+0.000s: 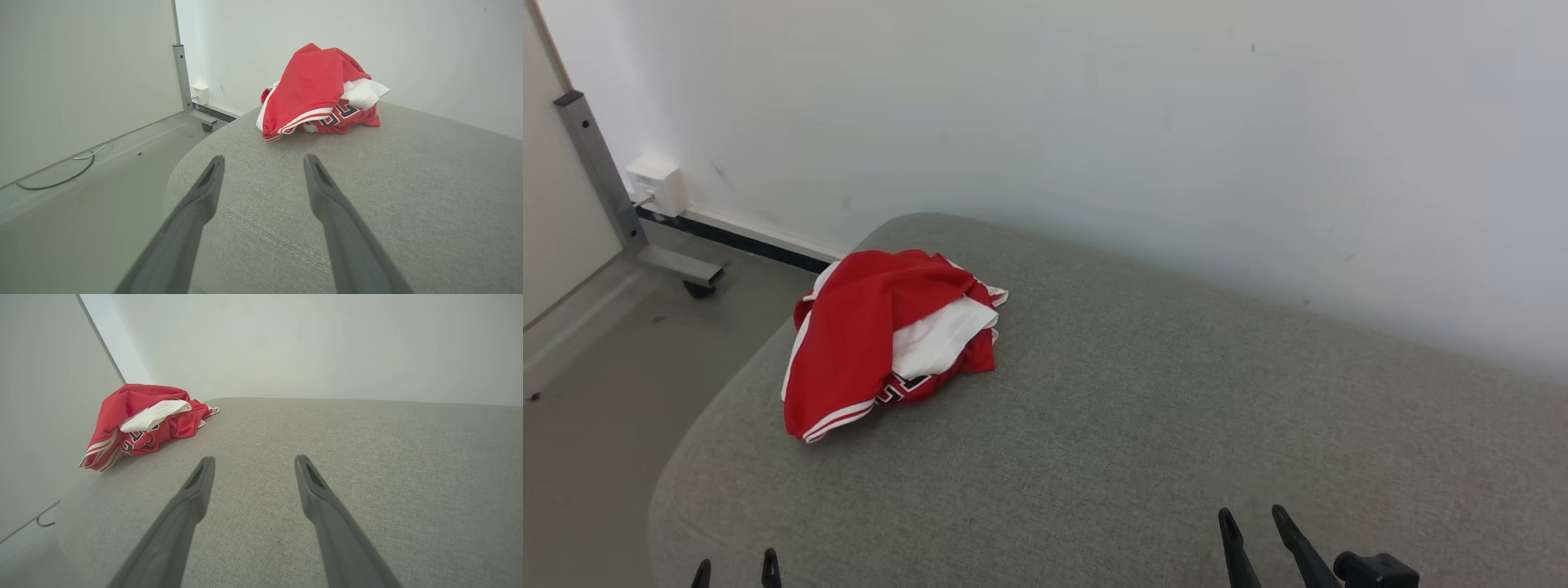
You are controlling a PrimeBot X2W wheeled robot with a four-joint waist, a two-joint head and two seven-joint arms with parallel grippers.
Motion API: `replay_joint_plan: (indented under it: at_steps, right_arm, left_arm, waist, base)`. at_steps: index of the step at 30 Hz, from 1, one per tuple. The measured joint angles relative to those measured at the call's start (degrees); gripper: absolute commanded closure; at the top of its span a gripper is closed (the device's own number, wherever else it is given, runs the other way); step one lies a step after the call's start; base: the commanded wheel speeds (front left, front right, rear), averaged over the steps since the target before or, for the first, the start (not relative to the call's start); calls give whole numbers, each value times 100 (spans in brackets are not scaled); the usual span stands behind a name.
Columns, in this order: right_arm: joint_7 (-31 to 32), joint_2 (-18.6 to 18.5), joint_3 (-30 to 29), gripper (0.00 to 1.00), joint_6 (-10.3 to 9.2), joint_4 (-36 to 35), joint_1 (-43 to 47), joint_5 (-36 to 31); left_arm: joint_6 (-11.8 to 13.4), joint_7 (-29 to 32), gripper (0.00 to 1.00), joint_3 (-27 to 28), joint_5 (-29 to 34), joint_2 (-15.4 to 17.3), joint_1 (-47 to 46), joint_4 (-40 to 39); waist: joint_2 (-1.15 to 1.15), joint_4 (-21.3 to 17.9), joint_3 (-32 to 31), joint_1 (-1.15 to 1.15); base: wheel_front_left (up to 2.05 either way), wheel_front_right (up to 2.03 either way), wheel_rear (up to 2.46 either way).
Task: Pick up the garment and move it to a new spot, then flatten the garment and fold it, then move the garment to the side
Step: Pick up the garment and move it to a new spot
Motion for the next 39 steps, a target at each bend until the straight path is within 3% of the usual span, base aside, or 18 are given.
replay_joint_plan:
  at_steps: [15, 22, 30, 39]
  right_arm:
    - [-8, 1, 289, 0, 0, 241, -429, 62]
    - [-9, 1, 191, 0, 0, 202, -322, 55]
    - [-15, -1, 138, 0, 0, 121, -66, -107]
    - [349, -191, 363, 0, 0, -299, -102, -365]
  left_arm:
    - [64, 0, 0, 182, -68, -82, 88, -263]
    - [-103, 94, 0, 29, -191, -74, -526, 257]
    - [-232, 1317, 0, -122, -561, 40, -2184, 1215]
    - [-214, 2241, 0, 179, -1084, 291, -3481, 1993]
  waist:
    - [0, 330, 317, 0]
    - [0, 313, 305, 0]
    - [0, 240, 272, 0]
    - [0, -175, 400, 0]
  base:
    - [0, 0, 0]
    - [0, 0, 0]
    - [0, 0, 0]
    - [0, 0, 0]
